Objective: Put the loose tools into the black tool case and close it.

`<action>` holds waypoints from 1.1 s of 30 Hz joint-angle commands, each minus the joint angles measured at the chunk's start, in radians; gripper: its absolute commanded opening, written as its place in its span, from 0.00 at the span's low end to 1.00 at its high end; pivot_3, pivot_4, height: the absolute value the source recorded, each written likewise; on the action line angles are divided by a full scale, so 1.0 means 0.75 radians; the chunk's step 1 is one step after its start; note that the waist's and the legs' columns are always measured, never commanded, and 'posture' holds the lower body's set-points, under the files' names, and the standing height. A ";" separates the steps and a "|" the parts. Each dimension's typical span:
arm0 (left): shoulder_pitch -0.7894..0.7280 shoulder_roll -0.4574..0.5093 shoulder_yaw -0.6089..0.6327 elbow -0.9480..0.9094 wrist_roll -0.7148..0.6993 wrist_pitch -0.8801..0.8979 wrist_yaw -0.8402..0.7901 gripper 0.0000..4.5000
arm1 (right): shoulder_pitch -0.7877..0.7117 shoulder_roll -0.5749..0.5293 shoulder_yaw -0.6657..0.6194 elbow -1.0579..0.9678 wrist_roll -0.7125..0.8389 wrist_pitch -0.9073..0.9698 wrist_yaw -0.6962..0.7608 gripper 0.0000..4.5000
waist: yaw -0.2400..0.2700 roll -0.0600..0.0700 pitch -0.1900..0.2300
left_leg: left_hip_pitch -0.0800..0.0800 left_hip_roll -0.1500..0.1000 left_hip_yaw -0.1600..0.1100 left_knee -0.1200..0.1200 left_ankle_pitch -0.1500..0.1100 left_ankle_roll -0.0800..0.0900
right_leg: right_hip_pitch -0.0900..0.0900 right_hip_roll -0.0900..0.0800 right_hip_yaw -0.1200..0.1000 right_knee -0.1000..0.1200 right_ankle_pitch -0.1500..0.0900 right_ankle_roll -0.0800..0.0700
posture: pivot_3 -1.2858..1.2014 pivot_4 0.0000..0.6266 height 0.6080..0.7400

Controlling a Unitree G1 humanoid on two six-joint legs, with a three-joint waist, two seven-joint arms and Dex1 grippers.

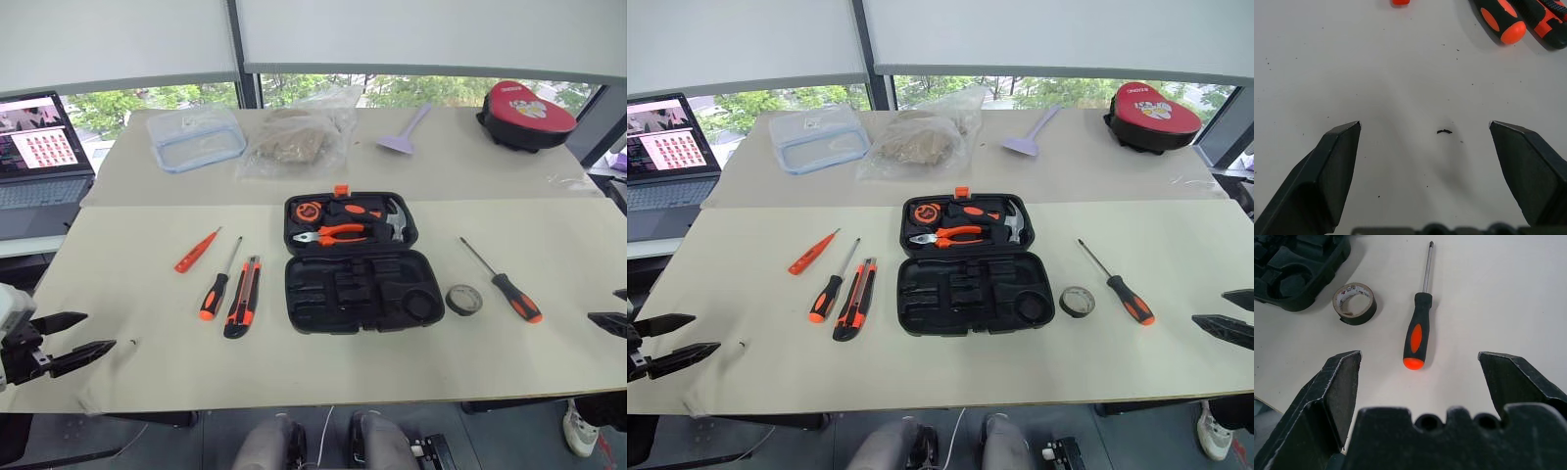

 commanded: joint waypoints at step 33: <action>-0.678 -0.349 -0.737 -0.684 -0.035 1.089 1.180 0.88 | -0.487 0.300 0.476 -1.215 0.487 0.298 -0.463 1.00 | 0.022 -0.015 0.008 | 0.007 -0.001 -0.003 0.006 0.005 -0.006 | 0.010 0.009 0.001 0.003 0.001 0.002 | 0.52 0.24 0.91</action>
